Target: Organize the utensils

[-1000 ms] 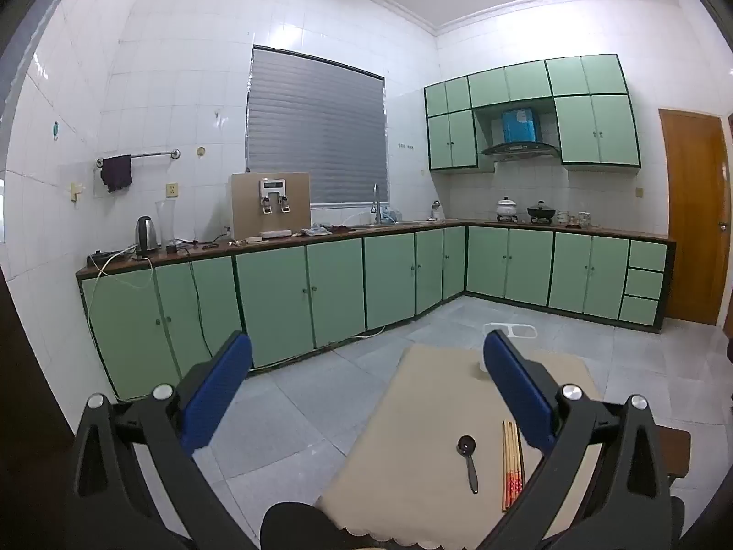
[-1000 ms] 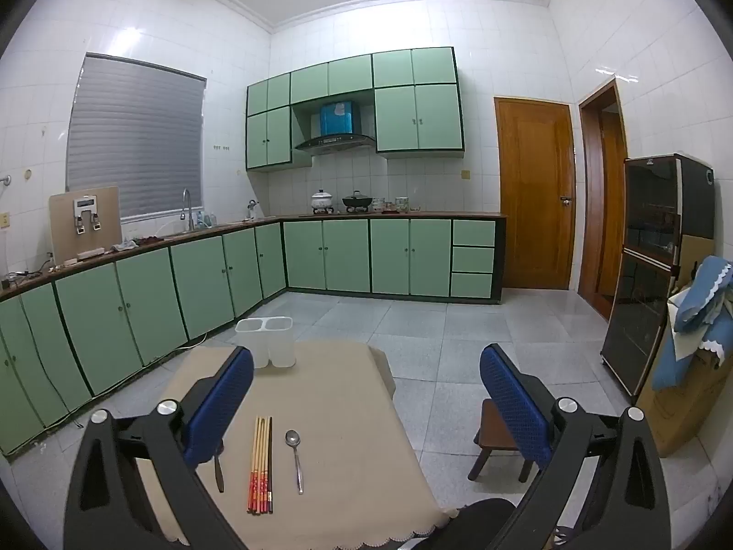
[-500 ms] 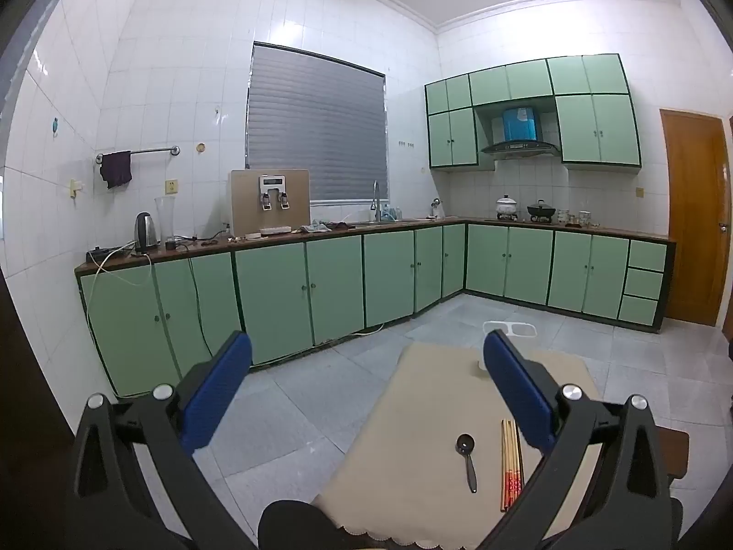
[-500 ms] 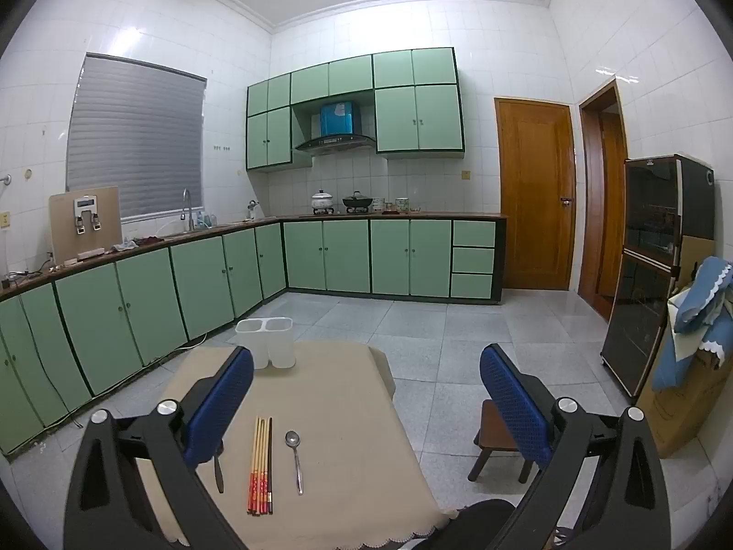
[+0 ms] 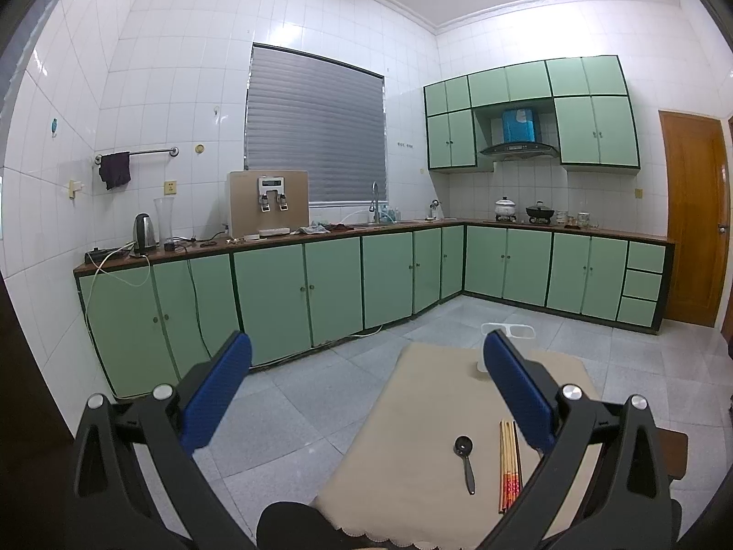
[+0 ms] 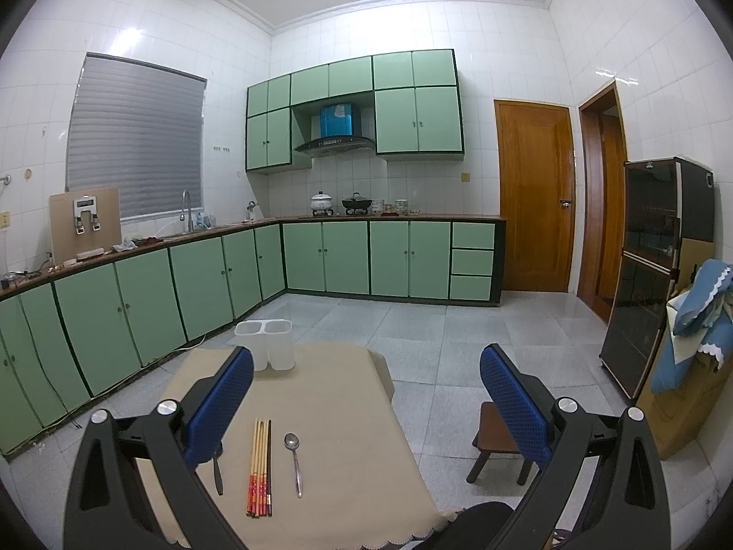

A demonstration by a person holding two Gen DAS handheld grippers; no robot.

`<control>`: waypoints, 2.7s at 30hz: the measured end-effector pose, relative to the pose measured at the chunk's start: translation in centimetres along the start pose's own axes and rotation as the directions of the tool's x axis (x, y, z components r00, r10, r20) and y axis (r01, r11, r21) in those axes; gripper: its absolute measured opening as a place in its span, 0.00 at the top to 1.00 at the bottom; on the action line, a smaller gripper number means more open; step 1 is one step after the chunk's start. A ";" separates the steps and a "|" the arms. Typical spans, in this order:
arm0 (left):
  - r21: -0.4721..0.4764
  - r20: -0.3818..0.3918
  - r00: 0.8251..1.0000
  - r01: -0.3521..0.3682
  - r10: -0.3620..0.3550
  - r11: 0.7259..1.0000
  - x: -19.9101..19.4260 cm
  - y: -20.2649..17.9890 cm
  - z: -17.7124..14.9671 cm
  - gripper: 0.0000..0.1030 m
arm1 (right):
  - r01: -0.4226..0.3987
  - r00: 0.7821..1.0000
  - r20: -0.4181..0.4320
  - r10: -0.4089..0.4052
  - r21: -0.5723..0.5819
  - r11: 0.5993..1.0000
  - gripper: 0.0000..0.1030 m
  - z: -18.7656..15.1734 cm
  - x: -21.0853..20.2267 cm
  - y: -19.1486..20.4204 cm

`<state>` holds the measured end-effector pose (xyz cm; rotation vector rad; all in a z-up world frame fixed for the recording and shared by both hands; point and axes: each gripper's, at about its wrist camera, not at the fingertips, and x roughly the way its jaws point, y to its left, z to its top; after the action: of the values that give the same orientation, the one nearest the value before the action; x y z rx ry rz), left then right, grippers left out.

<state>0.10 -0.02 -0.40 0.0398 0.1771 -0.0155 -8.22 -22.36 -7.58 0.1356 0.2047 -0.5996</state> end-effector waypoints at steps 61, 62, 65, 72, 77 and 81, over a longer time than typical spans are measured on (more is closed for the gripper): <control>0.013 -0.011 1.000 0.020 -0.020 1.000 0.1 -0.2 -0.1 0.05 | -0.003 1.000 0.004 0.003 -0.018 1.000 0.06 0.3 0.1 0.1; 0.013 -0.014 1.000 0.020 -0.020 1.000 0.2 -0.3 -0.1 0.05 | -0.003 1.000 0.002 0.003 -0.019 1.000 0.06 0.3 0.2 0.1; 0.018 -0.052 0.998 0.043 -0.042 0.999 1.3 -0.3 -0.6 0.05 | -0.011 1.000 -0.006 0.011 -0.018 1.000 0.06 -0.1 0.6 0.0; -0.009 -0.368 0.914 0.183 -0.173 0.983 10.4 -2.0 -7.4 0.05 | -0.091 0.979 -0.187 0.075 -0.079 0.993 0.06 -5.6 7.3 1.5; 0.003 -0.480 0.846 0.266 -0.232 0.964 15.6 -4.4 -13.2 0.05 | -0.186 0.894 -0.429 0.129 -0.093 0.978 0.14 -12.6 15.1 3.1; -0.039 -0.559 0.778 0.321 -0.287 0.946 19.8 -6.2 -17.7 0.05 | -0.257 0.825 -0.530 0.195 -0.046 0.965 0.33 -16.1 19.1 3.8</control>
<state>16.37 -5.70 -21.54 0.0733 0.7763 -0.3394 6.96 -26.65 -27.31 0.2070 0.7446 -0.2980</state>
